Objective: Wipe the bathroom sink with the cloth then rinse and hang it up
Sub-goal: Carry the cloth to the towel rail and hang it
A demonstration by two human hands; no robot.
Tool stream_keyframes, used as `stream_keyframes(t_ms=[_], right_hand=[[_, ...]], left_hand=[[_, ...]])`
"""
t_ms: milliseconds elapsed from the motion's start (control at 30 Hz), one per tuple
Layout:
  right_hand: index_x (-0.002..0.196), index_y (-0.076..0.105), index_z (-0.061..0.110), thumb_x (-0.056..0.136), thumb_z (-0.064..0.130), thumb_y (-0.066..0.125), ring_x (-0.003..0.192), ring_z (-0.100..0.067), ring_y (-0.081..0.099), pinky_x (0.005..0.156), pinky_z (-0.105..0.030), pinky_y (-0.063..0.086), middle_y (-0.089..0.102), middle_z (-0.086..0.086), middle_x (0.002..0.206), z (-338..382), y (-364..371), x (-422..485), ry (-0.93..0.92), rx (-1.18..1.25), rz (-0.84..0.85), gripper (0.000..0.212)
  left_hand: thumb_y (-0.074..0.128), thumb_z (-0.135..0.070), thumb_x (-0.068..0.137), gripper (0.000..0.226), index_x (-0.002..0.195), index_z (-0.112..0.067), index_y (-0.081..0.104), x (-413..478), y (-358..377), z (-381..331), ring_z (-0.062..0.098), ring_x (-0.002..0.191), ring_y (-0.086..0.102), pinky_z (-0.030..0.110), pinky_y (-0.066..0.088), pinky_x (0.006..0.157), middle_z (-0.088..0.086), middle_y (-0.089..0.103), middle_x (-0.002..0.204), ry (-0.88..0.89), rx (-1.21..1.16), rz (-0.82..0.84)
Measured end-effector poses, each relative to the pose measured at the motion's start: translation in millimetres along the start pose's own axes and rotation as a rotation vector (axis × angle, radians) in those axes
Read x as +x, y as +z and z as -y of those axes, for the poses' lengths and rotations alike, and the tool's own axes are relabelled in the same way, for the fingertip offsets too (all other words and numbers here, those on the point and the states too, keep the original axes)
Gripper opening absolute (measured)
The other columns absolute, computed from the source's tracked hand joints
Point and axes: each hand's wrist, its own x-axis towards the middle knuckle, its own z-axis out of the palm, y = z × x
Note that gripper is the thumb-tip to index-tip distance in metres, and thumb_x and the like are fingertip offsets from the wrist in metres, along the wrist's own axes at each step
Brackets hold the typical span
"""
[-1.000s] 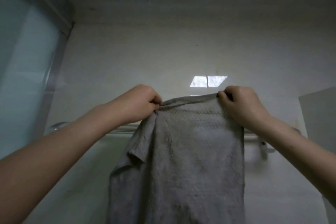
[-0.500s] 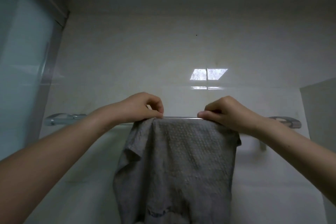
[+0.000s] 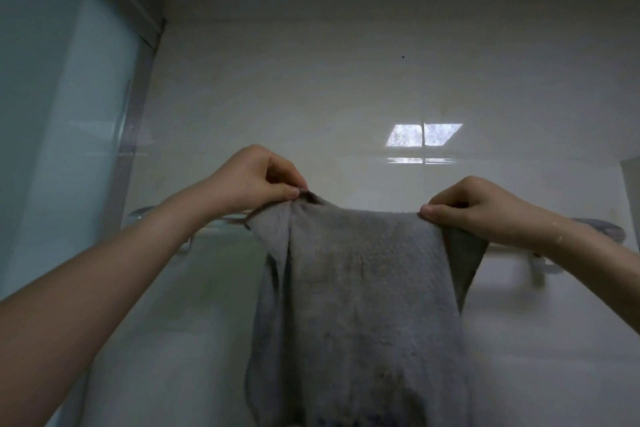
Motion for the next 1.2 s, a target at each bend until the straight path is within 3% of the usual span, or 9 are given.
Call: stream_keyframes(t_ms=[167, 267, 433, 600, 733, 833, 967, 1067, 1200], right_hand=[[0.076, 0.076, 0.028, 0.092, 0.033, 0.06, 0.073, -0.006, 0.064, 0.065, -0.018, 0.045, 0.074, 0.011, 0.077, -7.0, -7.9, 14.4, 0.149, -0.054, 0.158, 0.022], [0.079, 0.078, 0.027, 0.089, 0.037, 0.062, 0.078, -0.004, 0.067, 0.076, -0.022, 0.049, 0.076, 0.012, 0.081, -10.6, -11.1, 14.2, 0.191, -0.022, 0.276, 0.021], [0.078, 0.075, 0.026, 0.086, 0.022, 0.068, 0.079, -0.006, 0.066, 0.073, -0.022, 0.045, 0.074, 0.009, 0.08, -4.7, -6.5, 6.9, -0.037, 0.045, 0.037, 0.012], [0.082, 0.078, 0.023, 0.083, 0.045, 0.062, 0.073, -0.013, 0.066, 0.07, -0.027, 0.049, 0.074, 0.0, 0.08, -5.5, -8.8, -12.4, -0.05, 0.091, 0.052, 0.028], [0.079, 0.077, 0.031, 0.083, 0.026, 0.069, 0.08, 0.001, 0.068, 0.071, -0.014, 0.05, 0.075, 0.017, 0.082, -5.9, -9.6, -14.3, -0.049, 0.098, -0.024, 0.01], [0.077, 0.075, 0.031, 0.086, 0.024, 0.068, 0.076, 0.003, 0.066, 0.063, -0.009, 0.047, 0.075, 0.017, 0.079, -6.6, -7.4, -6.4, 0.002, 0.062, -0.1, 0.013], [0.09, 0.076, 0.027, 0.087, 0.052, 0.051, 0.088, -0.006, 0.063, 0.076, -0.024, 0.045, 0.072, 0.012, 0.09, -5.1, -8.8, -2.3, 0.172, 0.016, 0.089, 0.036], [0.09, 0.076, 0.029, 0.074, 0.077, 0.043, 0.085, -0.007, 0.064, 0.083, -0.032, 0.049, 0.073, 0.009, 0.088, -7.4, -8.9, -8.5, 0.066, 0.02, 0.097, 0.061], [0.092, 0.074, 0.037, 0.056, 0.086, 0.054, 0.087, 0.003, 0.067, 0.067, -0.013, 0.052, 0.074, 0.022, 0.09, -11.0, -13.9, -21.9, -0.035, 0.071, 0.143, 0.064]], left_hand=[[0.078, -0.022, 0.076, 0.018, 0.09, -0.03, 0.071, 13.6, 2.7, 18.2, -0.006, 0.066, 0.059, 0.021, 0.045, 0.071, -0.015, 0.067, 0.086, -0.132, 0.371, 0.231], [0.078, -0.026, 0.076, 0.011, 0.084, -0.031, 0.073, 5.2, 2.5, 13.2, 0.002, 0.066, 0.061, 0.024, 0.045, 0.068, -0.015, 0.069, 0.079, -0.045, 0.371, 0.133], [0.065, -0.051, 0.083, 0.024, 0.082, -0.03, 0.076, -29.1, 3.9, 8.3, -0.002, 0.073, 0.064, 0.02, 0.049, 0.07, -0.011, 0.074, 0.078, -0.086, 0.068, 0.152], [0.062, -0.022, 0.092, 0.015, 0.099, -0.028, 0.074, -34.8, -6.1, 16.4, -0.003, 0.084, 0.066, 0.01, 0.047, 0.07, -0.018, 0.074, 0.087, -0.022, 0.072, 0.248], [0.056, -0.021, 0.096, 0.021, 0.085, -0.035, 0.067, -17.0, -11.1, 21.8, -0.015, 0.07, 0.059, 0.005, 0.039, 0.062, -0.034, 0.065, 0.071, -0.054, 0.133, 0.222], [0.068, -0.024, 0.087, 0.014, 0.084, -0.038, 0.068, -5.5, -5.7, 28.3, -0.012, 0.073, 0.061, 0.015, 0.042, 0.069, -0.029, 0.068, 0.076, -0.088, 0.204, 0.228], [0.077, -0.024, 0.075, 0.013, 0.081, -0.033, 0.071, -2.7, -0.3, 22.7, 0.004, 0.075, 0.063, 0.029, 0.051, 0.071, -0.017, 0.068, 0.08, -0.092, 0.23, 0.03], [0.073, -0.035, 0.08, 0.011, 0.077, -0.026, 0.077, -15.3, 1.4, 6.6, 0.007, 0.073, 0.067, 0.029, 0.051, 0.073, -0.008, 0.074, 0.074, -0.065, 0.11, 0.049], [0.078, -0.03, 0.076, 0.004, 0.079, -0.033, 0.078, -30.5, 1.4, 7.0, -0.004, 0.076, 0.068, 0.017, 0.053, 0.072, -0.02, 0.074, 0.077, -0.01, 0.072, 0.102]])
